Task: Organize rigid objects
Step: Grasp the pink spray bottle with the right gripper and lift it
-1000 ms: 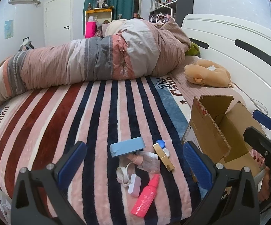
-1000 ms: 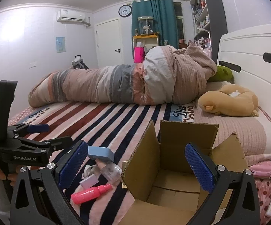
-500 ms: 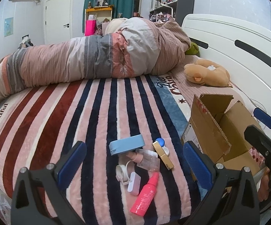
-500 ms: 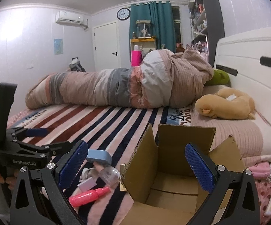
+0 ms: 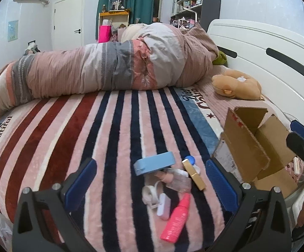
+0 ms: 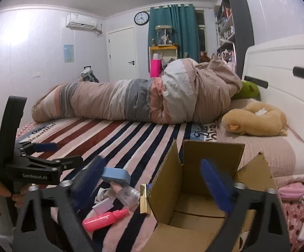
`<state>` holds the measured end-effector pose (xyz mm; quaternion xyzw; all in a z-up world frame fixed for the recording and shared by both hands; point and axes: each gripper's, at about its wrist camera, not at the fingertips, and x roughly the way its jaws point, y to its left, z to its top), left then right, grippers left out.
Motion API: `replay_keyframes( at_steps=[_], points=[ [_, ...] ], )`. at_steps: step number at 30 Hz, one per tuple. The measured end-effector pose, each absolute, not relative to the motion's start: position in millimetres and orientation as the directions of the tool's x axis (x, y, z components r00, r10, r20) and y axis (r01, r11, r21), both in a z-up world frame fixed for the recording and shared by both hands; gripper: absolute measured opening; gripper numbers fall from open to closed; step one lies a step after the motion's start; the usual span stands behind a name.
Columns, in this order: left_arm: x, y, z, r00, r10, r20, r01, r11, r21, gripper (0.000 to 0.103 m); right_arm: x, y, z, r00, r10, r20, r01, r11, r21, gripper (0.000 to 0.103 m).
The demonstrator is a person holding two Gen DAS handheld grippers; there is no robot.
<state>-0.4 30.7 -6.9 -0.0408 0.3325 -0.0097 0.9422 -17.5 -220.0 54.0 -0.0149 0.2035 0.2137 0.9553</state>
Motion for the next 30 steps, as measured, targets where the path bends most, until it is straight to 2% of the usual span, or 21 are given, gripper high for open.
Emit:
replay_keyframes(
  at_steps=[1,3,7,10,16,20,24,27,30],
  points=[
    [-1,36,-9,0.783,-0.046,-0.621,-0.009,0.996,-0.086,0.103,-19,-217,54,0.822,0.413,-0.392,-0.423,0.904,0.063,0.065],
    [-1,48,-13,0.788,-0.047,-0.614,-0.012,0.996,-0.091,0.103,-22,-205,52,0.805,0.448,-0.389,-0.459,0.886,0.07,0.063],
    [2,74,-27,0.791,-0.042,-0.61,-0.034,0.993,-0.112,0.103,-24,-174,41,0.77,0.491,-0.408,-0.502,0.86,0.087,0.044],
    [5,91,-39,0.787,-0.043,-0.616,-0.043,0.991,-0.125,0.102,-24,-152,25,0.738,0.513,-0.439,-0.523,0.845,0.11,0.037],
    [12,106,-64,0.763,-0.082,-0.642,-0.006,0.991,-0.133,0.102,-18,-123,-25,0.653,0.533,-0.538,-0.497,0.838,0.227,0.037],
    [17,109,-76,0.746,-0.099,-0.659,0.012,0.991,-0.135,0.102,-9,-123,-67,0.602,0.487,-0.633,-0.355,0.873,0.335,0.038],
    [21,109,-84,0.734,-0.135,-0.666,0.044,0.987,-0.152,0.102,-7,-119,-108,0.527,0.445,-0.725,-0.246,0.896,0.371,0.038],
    [23,108,-87,0.725,-0.161,-0.669,0.069,0.984,-0.163,0.102,-11,-117,-122,0.502,0.464,-0.73,-0.228,0.885,0.406,0.039],
    [25,108,-89,0.715,-0.177,-0.676,0.079,0.982,-0.174,0.102,-8,-108,-122,0.515,0.431,-0.74,-0.224,0.902,0.369,0.039]
  ],
)
